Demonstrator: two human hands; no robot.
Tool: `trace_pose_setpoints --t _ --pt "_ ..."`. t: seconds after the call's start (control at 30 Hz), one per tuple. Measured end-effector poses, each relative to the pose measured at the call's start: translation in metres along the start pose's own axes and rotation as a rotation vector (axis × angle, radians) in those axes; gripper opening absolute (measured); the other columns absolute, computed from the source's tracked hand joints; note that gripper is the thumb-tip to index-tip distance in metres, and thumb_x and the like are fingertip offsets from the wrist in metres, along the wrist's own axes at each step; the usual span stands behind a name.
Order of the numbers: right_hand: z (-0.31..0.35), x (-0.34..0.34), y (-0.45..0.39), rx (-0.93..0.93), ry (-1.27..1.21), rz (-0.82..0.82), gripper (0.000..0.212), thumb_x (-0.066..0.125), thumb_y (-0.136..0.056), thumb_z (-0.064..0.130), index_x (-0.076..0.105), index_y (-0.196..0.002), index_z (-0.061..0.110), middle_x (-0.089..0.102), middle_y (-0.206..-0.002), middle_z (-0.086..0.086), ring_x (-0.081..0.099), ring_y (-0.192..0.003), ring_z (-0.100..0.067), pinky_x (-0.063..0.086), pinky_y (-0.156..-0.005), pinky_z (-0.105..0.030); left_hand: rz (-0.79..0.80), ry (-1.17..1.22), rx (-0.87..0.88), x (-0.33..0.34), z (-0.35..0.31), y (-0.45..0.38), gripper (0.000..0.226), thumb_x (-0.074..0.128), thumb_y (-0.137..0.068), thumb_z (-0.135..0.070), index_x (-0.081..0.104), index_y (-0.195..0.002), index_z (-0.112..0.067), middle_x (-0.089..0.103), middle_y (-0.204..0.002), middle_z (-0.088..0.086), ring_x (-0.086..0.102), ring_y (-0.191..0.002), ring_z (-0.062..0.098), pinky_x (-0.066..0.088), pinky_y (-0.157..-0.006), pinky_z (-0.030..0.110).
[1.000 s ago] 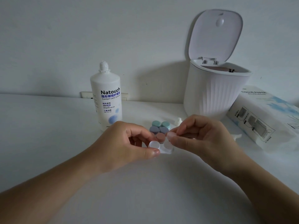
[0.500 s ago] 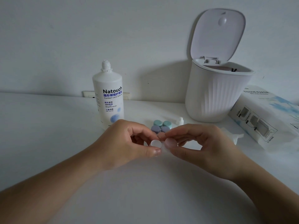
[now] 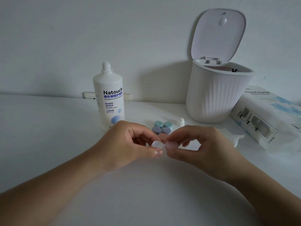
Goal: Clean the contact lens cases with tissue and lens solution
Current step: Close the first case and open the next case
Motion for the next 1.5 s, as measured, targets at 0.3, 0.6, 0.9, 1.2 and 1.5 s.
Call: trace_pose_setpoints --t 0.3,0.6,0.9,1.2,1.5 --pt "-0.004 -0.001 0.000 -0.013 -0.047 0.080 0.027 0.073 -0.085 0.048 0.070 -0.112 0.047 0.073 -0.099 0.020 0.067 -0.089 -0.009 0.050 -0.076 -0.017 -0.033 0.020 0.006 -0.001 -0.003 -0.001 0.026 0.089 -0.062 -0.040 0.080 -0.086 -0.036 0.077 -0.084 -0.001 0.058 -0.068 0.011 0.048 -0.066 0.029" --pt "-0.009 0.007 -0.005 0.097 -0.147 0.051 0.033 0.088 -0.067 0.041 0.068 -0.088 0.025 0.072 -0.080 0.011 0.063 -0.070 -0.005 0.056 -0.069 -0.029 -0.002 0.020 0.014 0.002 -0.004 -0.001 0.028 0.086 -0.062 -0.047 0.080 -0.087 -0.034 0.079 -0.091 -0.007 0.064 -0.073 0.004 0.053 -0.071 0.020" --pt "-0.010 0.005 -0.003 0.067 -0.189 0.120 0.016 0.077 -0.086 0.033 0.073 -0.101 0.031 0.073 -0.091 0.010 0.065 -0.078 -0.017 0.056 -0.077 -0.038 -0.032 0.023 -0.001 0.000 -0.006 -0.001 0.023 0.088 -0.063 -0.037 0.081 -0.085 -0.035 0.078 -0.082 -0.003 0.062 -0.068 0.003 0.050 -0.066 0.017" --pt "-0.011 0.007 -0.004 0.107 -0.216 0.171 0.044 0.079 -0.075 0.047 0.067 -0.117 0.039 0.074 -0.089 0.011 0.063 -0.078 -0.024 0.055 -0.078 -0.039 -0.023 0.021 0.007 0.000 -0.007 -0.001 0.025 0.090 -0.065 -0.034 0.080 -0.087 -0.039 0.079 -0.087 -0.004 0.064 -0.073 0.006 0.051 -0.070 0.021" --pt "-0.011 0.008 -0.005 0.123 -0.184 0.050 0.038 0.082 -0.065 0.054 0.064 -0.087 0.028 0.068 -0.077 0.003 0.055 -0.064 -0.008 0.049 -0.061 -0.025 -0.015 0.024 0.016 0.002 -0.009 0.000 0.023 0.084 -0.063 -0.039 0.081 -0.086 -0.035 0.078 -0.086 -0.012 0.066 -0.072 -0.002 0.050 -0.067 0.013"
Point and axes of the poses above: each hand's wrist, its own y-axis away from the middle knuckle, its own x-axis out of the palm, z = x × y, the point moved 4 cm from there along -y, towards the middle knuckle
